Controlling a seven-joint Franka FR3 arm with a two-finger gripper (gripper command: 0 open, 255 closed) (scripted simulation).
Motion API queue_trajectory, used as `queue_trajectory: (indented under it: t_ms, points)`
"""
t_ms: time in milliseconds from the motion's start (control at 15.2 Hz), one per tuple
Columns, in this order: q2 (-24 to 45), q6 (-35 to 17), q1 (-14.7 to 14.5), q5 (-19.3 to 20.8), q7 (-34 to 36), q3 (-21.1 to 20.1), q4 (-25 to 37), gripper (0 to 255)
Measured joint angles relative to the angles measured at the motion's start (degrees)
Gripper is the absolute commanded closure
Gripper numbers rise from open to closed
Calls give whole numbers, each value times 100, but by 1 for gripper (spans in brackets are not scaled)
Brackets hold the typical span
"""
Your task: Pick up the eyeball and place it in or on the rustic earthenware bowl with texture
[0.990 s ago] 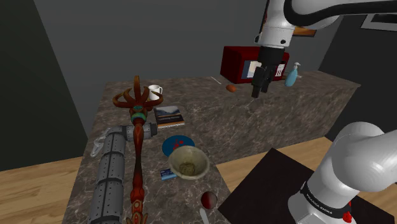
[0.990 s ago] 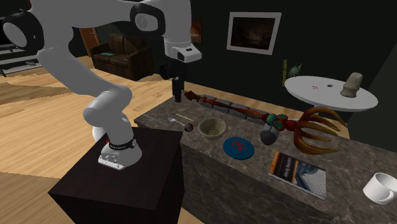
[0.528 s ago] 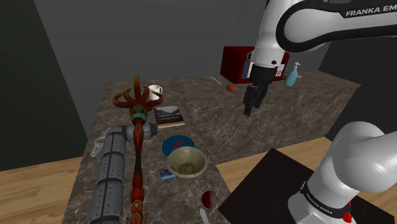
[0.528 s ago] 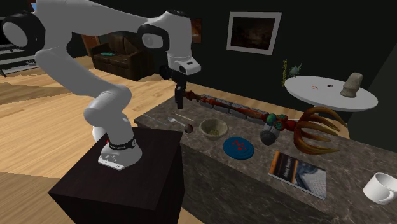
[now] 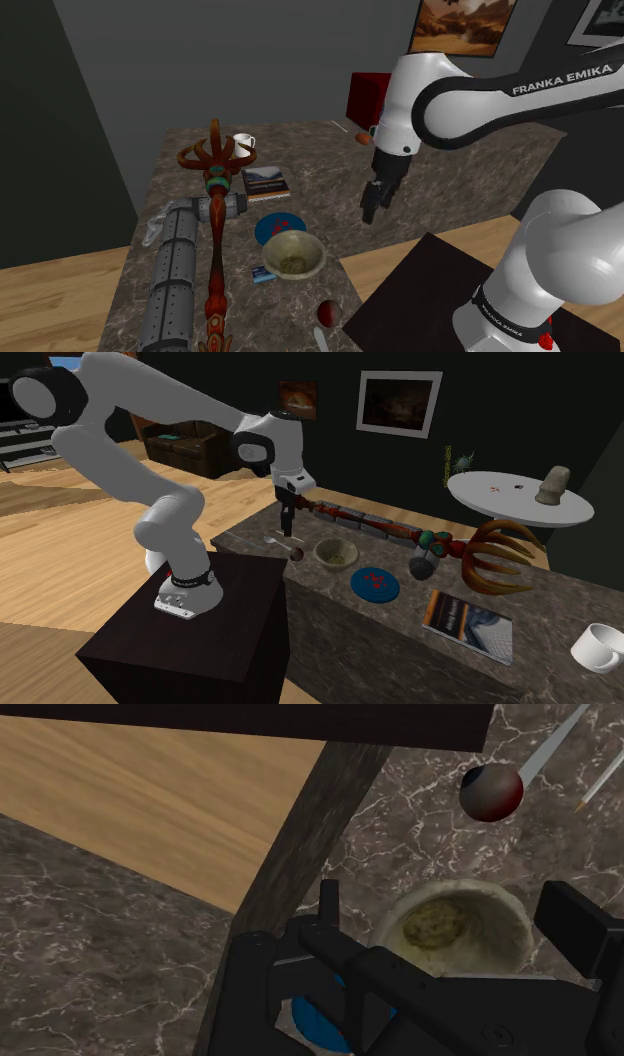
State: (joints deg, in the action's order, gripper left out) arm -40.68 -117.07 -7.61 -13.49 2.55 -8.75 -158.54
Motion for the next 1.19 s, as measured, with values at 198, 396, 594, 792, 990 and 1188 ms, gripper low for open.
queue_trajectory:
  t_ms: [198,396,594,792,990,1188]
  points:
    - [330,-684,-226,-291,206,-304,-286,0]
    - [805,-1370,-427,-557,386,-587,-433,0]
    - [1405,-2138,-620,-818,551,-877,-534,0]
    - [2192,-2977,-771,-1020,721,-1173,-516,0]
    - [2963,-3717,-870,-1081,973,-1457,-397,0]
    - [3702,-4386,-905,-941,1271,-1662,-265,0]
